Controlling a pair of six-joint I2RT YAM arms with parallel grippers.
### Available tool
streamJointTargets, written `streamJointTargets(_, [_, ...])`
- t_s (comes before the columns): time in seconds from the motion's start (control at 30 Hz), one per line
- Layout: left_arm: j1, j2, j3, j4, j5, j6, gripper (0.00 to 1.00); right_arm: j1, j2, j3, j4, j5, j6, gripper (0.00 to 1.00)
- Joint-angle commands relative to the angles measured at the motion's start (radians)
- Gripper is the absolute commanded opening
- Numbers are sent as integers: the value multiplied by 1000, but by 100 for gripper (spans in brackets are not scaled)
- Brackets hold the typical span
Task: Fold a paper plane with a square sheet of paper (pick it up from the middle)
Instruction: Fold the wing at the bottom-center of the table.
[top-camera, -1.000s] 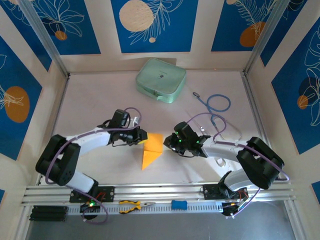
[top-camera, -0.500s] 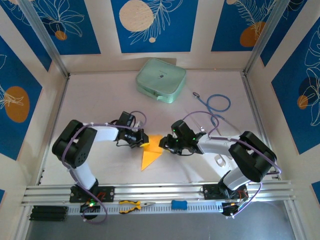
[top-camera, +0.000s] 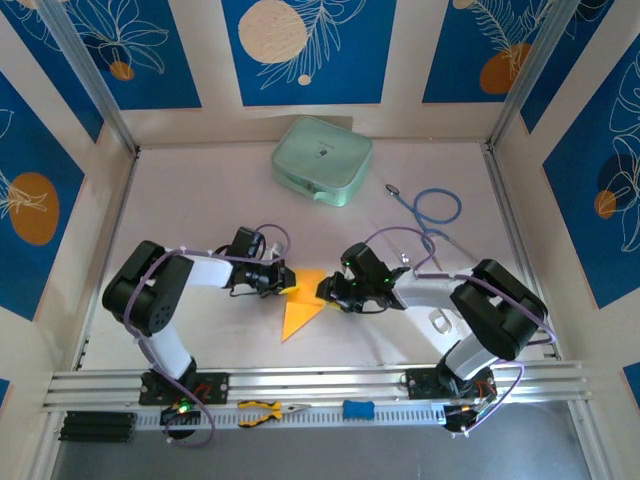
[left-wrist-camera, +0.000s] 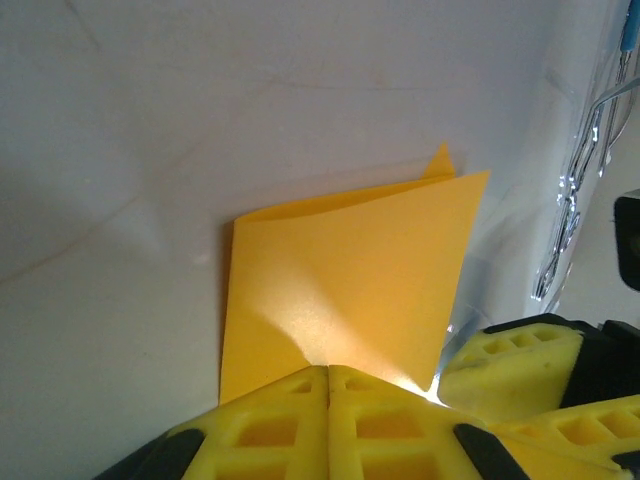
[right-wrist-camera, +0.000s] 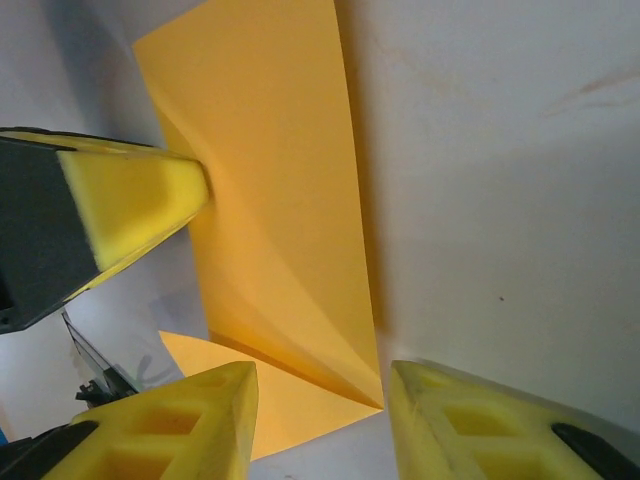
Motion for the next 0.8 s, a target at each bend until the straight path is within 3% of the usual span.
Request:
streamJointTargets(0.0, [5, 36, -42, -49, -54, -6, 9, 1, 21, -9, 42, -50, 17, 40])
streamJointTargets(0.33, [5, 27, -44, -49, -55, -11, 8, 4, 11, -22, 49, -43, 34, 40])
streamJointTargets(0.77, [5, 22, -45, -48, -54, -13, 8, -28, 13, -23, 154, -128, -20, 41])
